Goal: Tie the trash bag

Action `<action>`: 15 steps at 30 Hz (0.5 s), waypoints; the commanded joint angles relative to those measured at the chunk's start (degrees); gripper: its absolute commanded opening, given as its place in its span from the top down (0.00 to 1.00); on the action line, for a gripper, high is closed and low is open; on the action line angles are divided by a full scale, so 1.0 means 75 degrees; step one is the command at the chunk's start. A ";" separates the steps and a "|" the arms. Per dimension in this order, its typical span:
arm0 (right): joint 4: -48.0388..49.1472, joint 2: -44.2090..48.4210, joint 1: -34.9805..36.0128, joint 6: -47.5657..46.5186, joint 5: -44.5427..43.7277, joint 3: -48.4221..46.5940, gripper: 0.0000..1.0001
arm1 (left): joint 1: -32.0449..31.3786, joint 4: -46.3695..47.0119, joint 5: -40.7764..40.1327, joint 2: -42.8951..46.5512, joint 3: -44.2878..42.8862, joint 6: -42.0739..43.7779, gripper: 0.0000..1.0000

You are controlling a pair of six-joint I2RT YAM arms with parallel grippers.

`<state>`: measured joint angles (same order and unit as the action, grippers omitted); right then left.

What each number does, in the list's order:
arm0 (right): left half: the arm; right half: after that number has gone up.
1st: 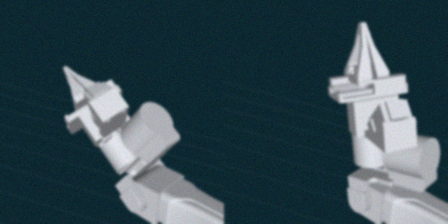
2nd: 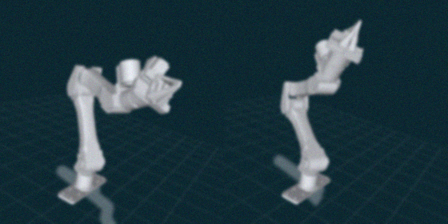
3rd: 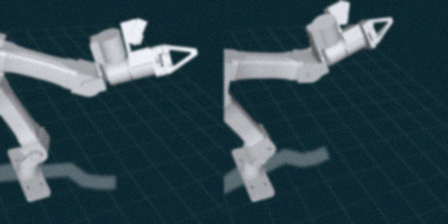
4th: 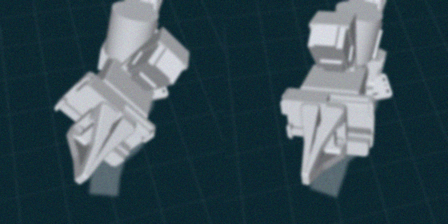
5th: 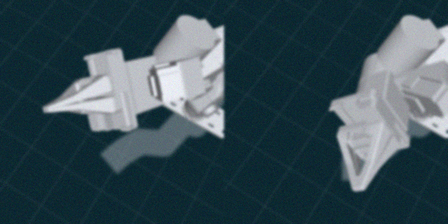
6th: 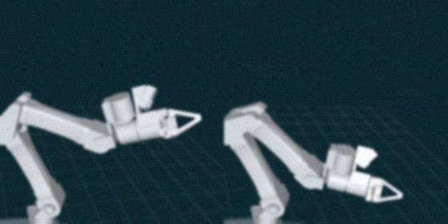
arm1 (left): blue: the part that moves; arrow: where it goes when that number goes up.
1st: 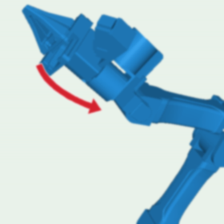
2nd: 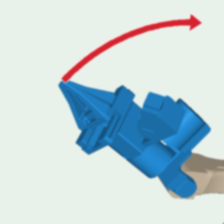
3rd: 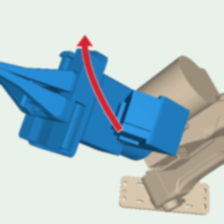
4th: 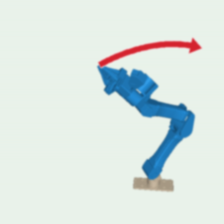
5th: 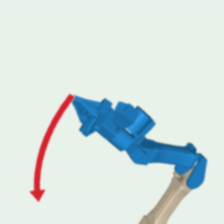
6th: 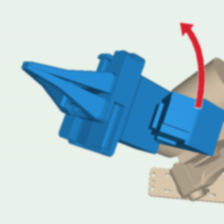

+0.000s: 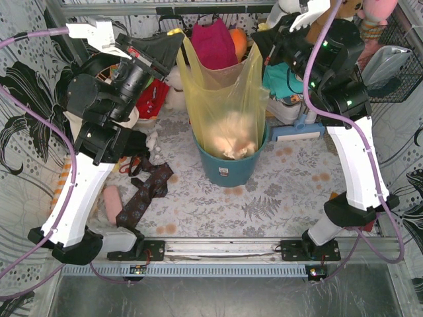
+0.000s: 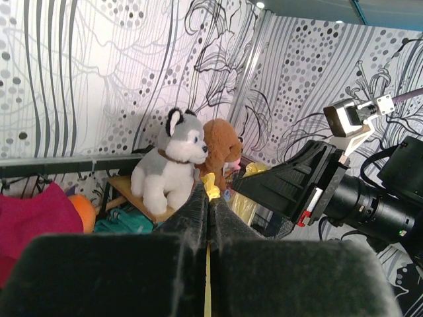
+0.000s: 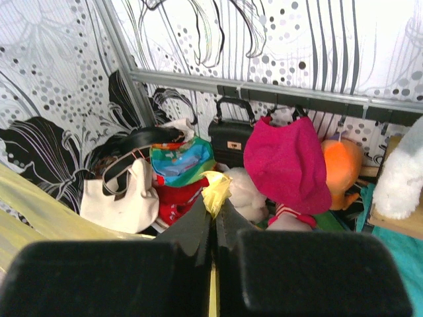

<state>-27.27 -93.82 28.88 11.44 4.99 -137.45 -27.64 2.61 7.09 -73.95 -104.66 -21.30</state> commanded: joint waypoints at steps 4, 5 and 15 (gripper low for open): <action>0.1043 0.1207 0.0025 -0.0191 -0.0152 0.2158 1.00 | 0.0029 0.0626 0.0012 0.0278 0.1038 -0.0487 1.00; 0.1183 0.1404 0.0027 -0.0171 -0.0155 0.2590 1.00 | 0.0029 0.0726 0.0047 0.0310 0.1251 -0.0592 1.00; 0.2690 0.2972 0.0015 -0.0106 -0.0200 0.6273 1.00 | 0.0035 0.1587 -0.0347 0.1211 0.3857 -0.1214 1.00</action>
<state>-14.59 -74.17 28.88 11.03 4.62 -94.80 -27.64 8.14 7.05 -68.60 -79.53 -28.60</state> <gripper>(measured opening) 0.003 0.009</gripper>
